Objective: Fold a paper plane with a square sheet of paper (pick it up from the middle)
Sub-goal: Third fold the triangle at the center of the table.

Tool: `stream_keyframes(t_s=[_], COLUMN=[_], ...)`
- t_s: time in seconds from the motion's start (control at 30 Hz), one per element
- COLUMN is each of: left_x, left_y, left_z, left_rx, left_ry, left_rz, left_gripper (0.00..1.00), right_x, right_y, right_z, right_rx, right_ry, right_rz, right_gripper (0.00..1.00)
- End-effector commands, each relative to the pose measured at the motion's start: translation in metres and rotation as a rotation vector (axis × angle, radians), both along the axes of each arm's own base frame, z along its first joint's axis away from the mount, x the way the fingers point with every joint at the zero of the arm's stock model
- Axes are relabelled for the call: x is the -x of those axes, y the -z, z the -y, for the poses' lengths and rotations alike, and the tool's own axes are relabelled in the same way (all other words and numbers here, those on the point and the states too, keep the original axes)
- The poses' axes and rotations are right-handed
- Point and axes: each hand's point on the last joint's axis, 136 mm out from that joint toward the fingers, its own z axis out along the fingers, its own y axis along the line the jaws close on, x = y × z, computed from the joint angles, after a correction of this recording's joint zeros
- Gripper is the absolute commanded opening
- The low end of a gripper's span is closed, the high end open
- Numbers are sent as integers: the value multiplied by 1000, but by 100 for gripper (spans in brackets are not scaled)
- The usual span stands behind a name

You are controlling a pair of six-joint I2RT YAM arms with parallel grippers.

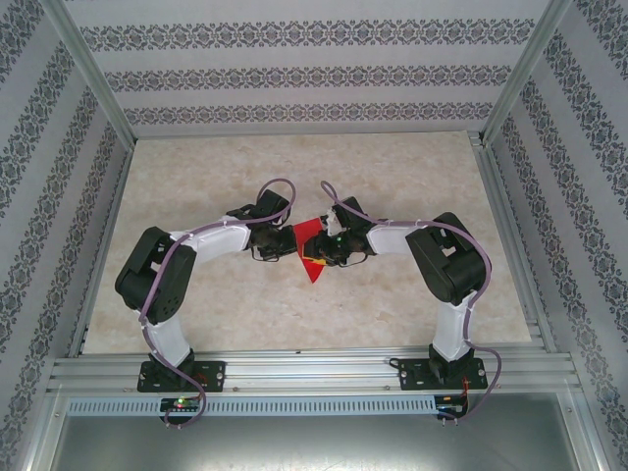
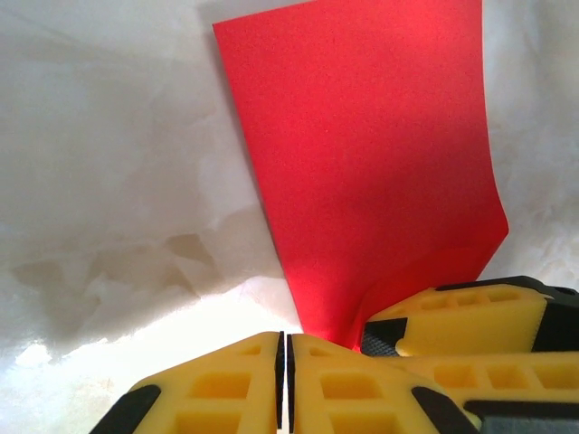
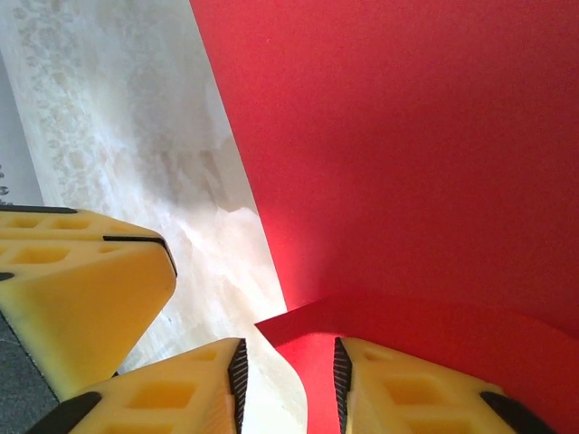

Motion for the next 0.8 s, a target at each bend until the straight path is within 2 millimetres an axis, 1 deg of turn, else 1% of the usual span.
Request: stream_keyframes(t_s=[0.0, 0.1, 0.17, 0.3, 0.5, 0.57, 0.77], left_x=[-2, 0, 2, 6, 7, 7, 6], left_y=[-14, -17, -17, -10, -1, 3, 13], left_z=[10, 21, 27, 35, 45, 45, 43], left_rx=[66, 100, 107, 103, 103, 97, 75], left_ry=[13, 50, 72, 99, 121, 116, 112], left_rz=[37, 37, 37, 16, -8, -14, -30], left_gripper=[13, 12, 10, 6, 1, 0, 0], right_x=[15, 16, 17, 18, 19, 20, 20], right_y=[32, 35, 37, 38, 39, 39, 39], right_z=[20, 22, 23, 25, 25, 26, 25], right_rx=[109, 125, 132, 139, 143, 144, 142], right_ry=[20, 20, 19, 16, 14, 14, 13], right_rz=[-65, -70, -75, -77, -81, -83, -81], right_gripper=[24, 12, 7, 0, 0, 0, 0])
